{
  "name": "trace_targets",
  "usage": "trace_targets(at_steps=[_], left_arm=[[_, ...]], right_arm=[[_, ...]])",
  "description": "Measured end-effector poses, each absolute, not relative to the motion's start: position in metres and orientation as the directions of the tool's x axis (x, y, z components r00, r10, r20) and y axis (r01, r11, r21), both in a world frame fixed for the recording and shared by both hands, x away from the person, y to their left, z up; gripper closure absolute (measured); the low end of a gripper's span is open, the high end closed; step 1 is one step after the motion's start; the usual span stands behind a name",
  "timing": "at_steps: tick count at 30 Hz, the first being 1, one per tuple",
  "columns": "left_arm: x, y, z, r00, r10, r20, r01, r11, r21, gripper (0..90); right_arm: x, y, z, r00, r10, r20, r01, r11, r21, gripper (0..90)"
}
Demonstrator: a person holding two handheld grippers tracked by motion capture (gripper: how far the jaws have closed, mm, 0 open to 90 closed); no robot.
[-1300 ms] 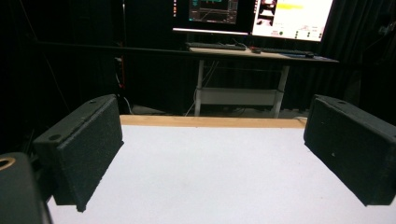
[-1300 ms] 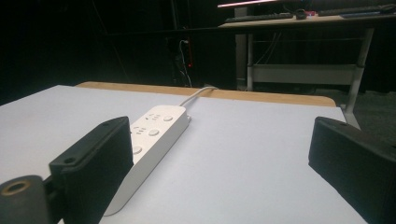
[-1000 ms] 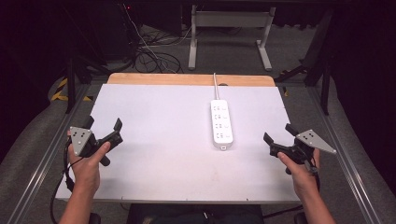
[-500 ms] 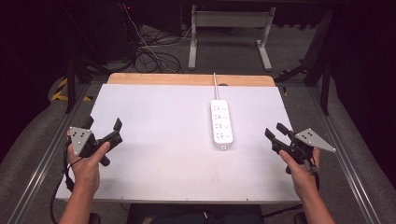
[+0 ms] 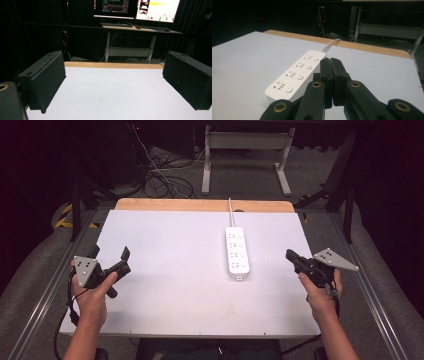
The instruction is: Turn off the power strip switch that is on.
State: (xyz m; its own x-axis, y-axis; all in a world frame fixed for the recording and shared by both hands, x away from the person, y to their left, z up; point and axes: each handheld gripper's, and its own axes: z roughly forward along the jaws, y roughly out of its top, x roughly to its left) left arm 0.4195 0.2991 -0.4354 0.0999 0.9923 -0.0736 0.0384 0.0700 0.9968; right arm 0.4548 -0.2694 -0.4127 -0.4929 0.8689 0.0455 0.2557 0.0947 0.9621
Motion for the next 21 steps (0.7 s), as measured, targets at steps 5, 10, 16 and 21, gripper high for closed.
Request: trace_targets(at_steps=[5, 10, 16, 21], left_arm=[[0.420, 0.299, -0.436, 0.102, 0.992, -0.068, 0.039, 0.064, 0.997, 5.2], [0.419, 0.299, -0.435, 0.101, 0.993, -0.066, 0.039, 0.063, 0.997, 5.2], [0.419, 0.299, -0.435, 0.105, 0.992, -0.069, 0.035, 0.066, 0.997, 5.3], [0.419, 0.300, -0.436, 0.101, 0.992, -0.073, 0.034, 0.069, 0.997, 5.4]], right_arm=[[0.459, -0.261, -0.400, -0.516, 0.852, 0.086, 0.296, 0.083, 0.952, 90.0], [0.472, -0.248, -0.387, -0.529, 0.844, 0.083, 0.319, 0.108, 0.942, 90.0], [0.489, -0.227, -0.375, -0.549, 0.832, 0.072, 0.337, 0.142, 0.931, 90.0], [0.506, -0.217, -0.371, -0.561, 0.825, 0.062, 0.357, 0.174, 0.918, 90.0]])
